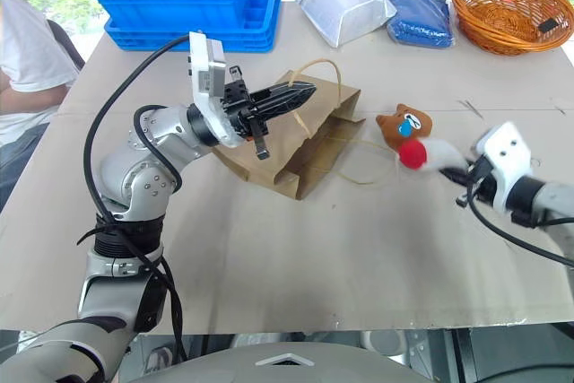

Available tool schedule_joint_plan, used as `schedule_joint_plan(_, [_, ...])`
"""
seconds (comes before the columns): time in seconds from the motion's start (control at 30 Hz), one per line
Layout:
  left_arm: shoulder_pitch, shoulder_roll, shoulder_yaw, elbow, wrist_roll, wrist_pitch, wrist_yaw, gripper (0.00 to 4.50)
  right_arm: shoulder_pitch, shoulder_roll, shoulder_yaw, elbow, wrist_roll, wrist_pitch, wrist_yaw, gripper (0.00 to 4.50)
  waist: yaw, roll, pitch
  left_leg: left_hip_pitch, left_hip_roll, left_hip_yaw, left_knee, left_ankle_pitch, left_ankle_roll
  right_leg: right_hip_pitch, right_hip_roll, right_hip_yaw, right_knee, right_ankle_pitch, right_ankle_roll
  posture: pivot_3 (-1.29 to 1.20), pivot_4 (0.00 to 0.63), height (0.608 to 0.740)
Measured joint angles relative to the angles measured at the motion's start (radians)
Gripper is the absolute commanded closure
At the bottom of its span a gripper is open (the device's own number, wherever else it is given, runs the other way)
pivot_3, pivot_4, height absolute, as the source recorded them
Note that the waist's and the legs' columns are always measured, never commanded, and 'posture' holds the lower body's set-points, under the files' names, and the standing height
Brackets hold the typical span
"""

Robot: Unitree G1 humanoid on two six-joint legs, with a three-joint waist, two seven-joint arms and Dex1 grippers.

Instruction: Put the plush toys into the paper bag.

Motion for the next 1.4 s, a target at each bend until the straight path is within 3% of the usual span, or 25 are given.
schedule_joint_plan(0.13, [-0.014,-0.008,-0.001,0.001,-0.011,0.010,-0.001,4.50,-0.142,-0.065,0.184,-0.073,-0.136,-0.082,-0.046,4.46,0.008,-0.003,-0.001,-0.001,0.000,-0.003,0.000,0.001,-0.003,0.000,0.000,-0.003,0.000,0.000,0.000,0.00,0.150,0.740])
schedule_joint_plan(0.23, [-0.023,-0.016,0.010,0.006,-0.021,0.014,0.003,4.50,-0.218,-0.053,0.432,0.026,-0.317,-0.162,-0.062,4.46,0.010,-0.003,-0.001,-0.002,-0.002,-0.001,0.001,0.003,-0.004,0.000,-0.002,-0.001,-0.001,0.000,0.000,0.00,0.150,0.740])
schedule_joint_plan(0.33, [-0.033,-0.028,0.015,0.005,-0.038,0.021,0.008,4.50,-0.300,-0.017,0.589,0.131,-0.450,-0.243,-0.063,4.46,0.009,-0.003,0.000,-0.003,-0.003,-0.001,0.001,0.003,-0.005,-0.001,-0.003,-0.001,-0.001,0.000,0.000,0.00,0.150,0.740])
schedule_joint_plan(0.6, [-0.029,-0.043,0.016,-0.001,-0.055,0.036,0.025,4.50,-0.534,0.175,0.761,0.333,-0.572,-0.390,-0.007,4.46,0.003,-0.003,0.000,-0.003,-0.002,-0.002,0.000,0.003,-0.005,-0.002,-0.002,-0.002,0.000,0.000,0.000,0.00,0.150,0.740])
schedule_joint_plan(0.67, [-0.026,-0.048,0.014,-0.002,-0.055,0.035,0.026,4.50,-0.594,0.270,0.807,0.435,-0.593,-0.437,0.006,4.46,-0.002,-0.003,0.000,-0.002,-0.002,-0.001,0.000,0.003,-0.005,-0.002,-0.002,-0.001,0.000,0.000,-0.001,0.00,0.150,0.740])
schedule_joint_plan(0.7, [-0.026,-0.052,0.009,-0.003,-0.055,0.034,0.026,4.50,-0.609,0.309,0.827,0.477,-0.591,-0.459,0.023,3.78,-0.001,-0.003,0.000,-0.002,-0.002,-0.002,0.000,0.003,-0.005,-0.002,-0.002,-0.002,0.001,0.000,-0.001,0.00,0.150,0.740])
schedule_joint_plan(0.73, [-0.026,-0.056,0.005,-0.003,-0.055,0.034,0.027,4.50,-0.615,0.349,0.845,0.520,-0.586,-0.485,0.035,3.51,0.001,-0.003,0.000,-0.002,-0.002,-0.003,0.000,0.003,-0.005,-0.002,-0.002,-0.003,0.001,0.000,-0.001,0.00,0.150,0.740])
schedule_joint_plan(0.8, [-0.024,-0.057,0.005,-0.003,-0.055,0.034,0.034,4.50,-0.615,0.396,0.849,0.577,-0.573,-0.511,0.052,2.62,0.007,-0.003,0.000,-0.004,-0.003,-0.005,0.000,0.003,-0.005,-0.003,-0.003,-0.003,0.001,0.000,-0.001,0.00,0.150,0.740])
schedule_joint_plan(0.9, [-0.007,-0.053,0.006,-0.003,-0.054,0.034,0.035,4.50,-0.611,0.381,0.819,0.580,-0.576,-0.534,0.051,1.34,0.011,-0.003,0.000,-0.005,-0.005,-0.004,0.000,0.003,-0.005,-0.004,-0.006,-0.003,0.001,0.000,0.000,0.00,0.150,0.740])
schedule_joint_plan(1.07, [0.021,-0.042,0.020,-0.004,-0.049,0.027,0.046,4.50,-0.477,0.243,0.676,0.410,-0.507,-0.445,0.093,1.34,0.024,-0.002,0.000,-0.006,-0.004,-0.004,-0.001,0.003,-0.005,-0.005,-0.005,-0.003,0.002,0.000,-0.001,0.00,0.150,0.740])
schedule_joint_plan(1.23, [0.029,-0.045,0.019,-0.005,-0.036,0.018,0.049,4.50,-0.414,0.190,0.506,0.244,-0.383,-0.260,0.091,1.34,0.020,-0.002,0.000,-0.005,-0.003,-0.002,0.000,0.003,-0.005,-0.005,-0.004,-0.002,0.002,0.000,-0.001,0.00,0.150,0.740])
schedule_joint_plan(1.33, [0.029,-0.044,0.019,-0.005,-0.034,0.013,0.055,4.50,-0.358,0.145,0.409,0.217,-0.352,-0.175,0.063,0.10,0.025,-0.002,0.000,-0.005,-0.004,-0.002,0.000,0.003,-0.005,-0.005,-0.005,-0.002,0.002,0.000,-0.001,0.00,0.150,0.740])
schedule_joint_plan(1.4, [0.030,-0.044,0.020,-0.005,-0.031,0.007,0.056,4.50,-0.339,0.143,0.375,0.241,-0.360,-0.132,0.011,0.10,0.025,-0.002,0.000,-0.005,-0.004,-0.001,0.000,0.003,-0.005,-0.005,-0.005,-0.001,0.002,0.000,-0.001,0.00,0.150,0.740])
